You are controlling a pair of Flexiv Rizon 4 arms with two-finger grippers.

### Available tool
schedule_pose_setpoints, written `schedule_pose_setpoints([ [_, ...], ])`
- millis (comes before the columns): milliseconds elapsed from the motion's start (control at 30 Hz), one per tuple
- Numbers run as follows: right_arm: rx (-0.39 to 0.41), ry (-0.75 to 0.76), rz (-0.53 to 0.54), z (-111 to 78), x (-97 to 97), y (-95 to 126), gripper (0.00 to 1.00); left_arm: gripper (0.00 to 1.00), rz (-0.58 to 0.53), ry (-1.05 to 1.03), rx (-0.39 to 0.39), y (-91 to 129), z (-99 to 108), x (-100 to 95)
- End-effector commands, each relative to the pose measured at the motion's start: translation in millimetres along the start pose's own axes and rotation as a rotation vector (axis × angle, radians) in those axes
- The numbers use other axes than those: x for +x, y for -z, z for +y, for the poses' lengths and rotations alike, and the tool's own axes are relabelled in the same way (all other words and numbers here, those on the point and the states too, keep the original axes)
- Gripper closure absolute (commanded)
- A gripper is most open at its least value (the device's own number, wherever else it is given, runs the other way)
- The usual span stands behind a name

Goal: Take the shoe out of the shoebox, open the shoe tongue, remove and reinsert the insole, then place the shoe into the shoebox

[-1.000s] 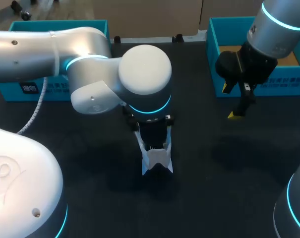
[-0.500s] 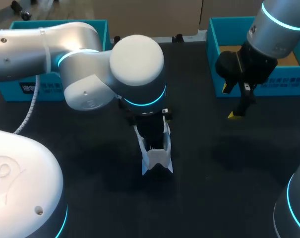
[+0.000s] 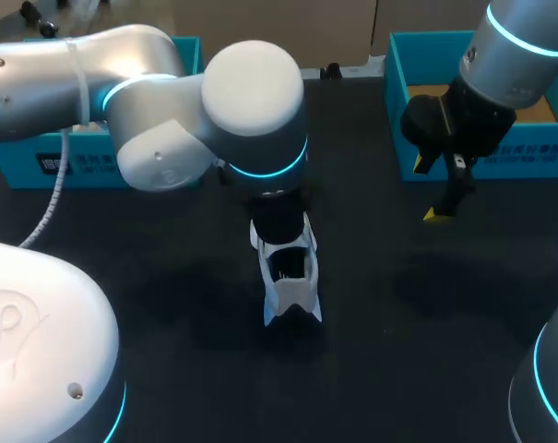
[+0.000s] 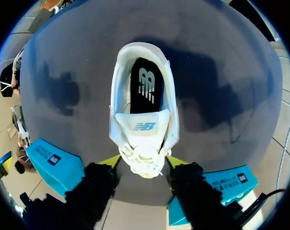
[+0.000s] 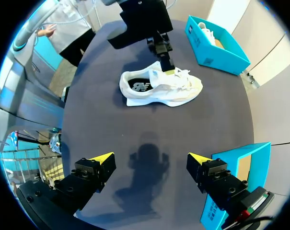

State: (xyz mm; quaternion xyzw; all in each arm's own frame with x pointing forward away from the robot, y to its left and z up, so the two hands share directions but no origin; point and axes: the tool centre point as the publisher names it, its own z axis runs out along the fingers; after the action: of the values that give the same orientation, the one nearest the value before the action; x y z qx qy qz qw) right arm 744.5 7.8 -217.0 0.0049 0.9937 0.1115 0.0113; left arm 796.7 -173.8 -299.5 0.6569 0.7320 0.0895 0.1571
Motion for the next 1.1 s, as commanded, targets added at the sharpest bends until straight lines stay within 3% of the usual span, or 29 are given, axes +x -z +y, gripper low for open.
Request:
schedule_pose_setpoints([
  [33, 0.001, 0.0, 0.001, 0.2, -0.5, -1, 0.0, 0.67, -0.002, -0.001, 0.007, -3, -1, 0.6],
  [533, 0.001, 0.0, 0.001, 0.2, -0.5, -1, 0.0, 0.68, 0.036, -0.021, 0.067, -31, -30, -1.0],
  [867, 0.001, 0.0, 0.001, 0.2, -0.5, -1, 0.0, 0.69, 0.016, 0.012, 0.048, -20, -15, -3.2],
  [1100, 0.001, 0.0, 0.001, 0.2, -0.5, -1, 0.0, 0.75, 0.036, 0.006, 0.079, -33, -27, -3.9],
])
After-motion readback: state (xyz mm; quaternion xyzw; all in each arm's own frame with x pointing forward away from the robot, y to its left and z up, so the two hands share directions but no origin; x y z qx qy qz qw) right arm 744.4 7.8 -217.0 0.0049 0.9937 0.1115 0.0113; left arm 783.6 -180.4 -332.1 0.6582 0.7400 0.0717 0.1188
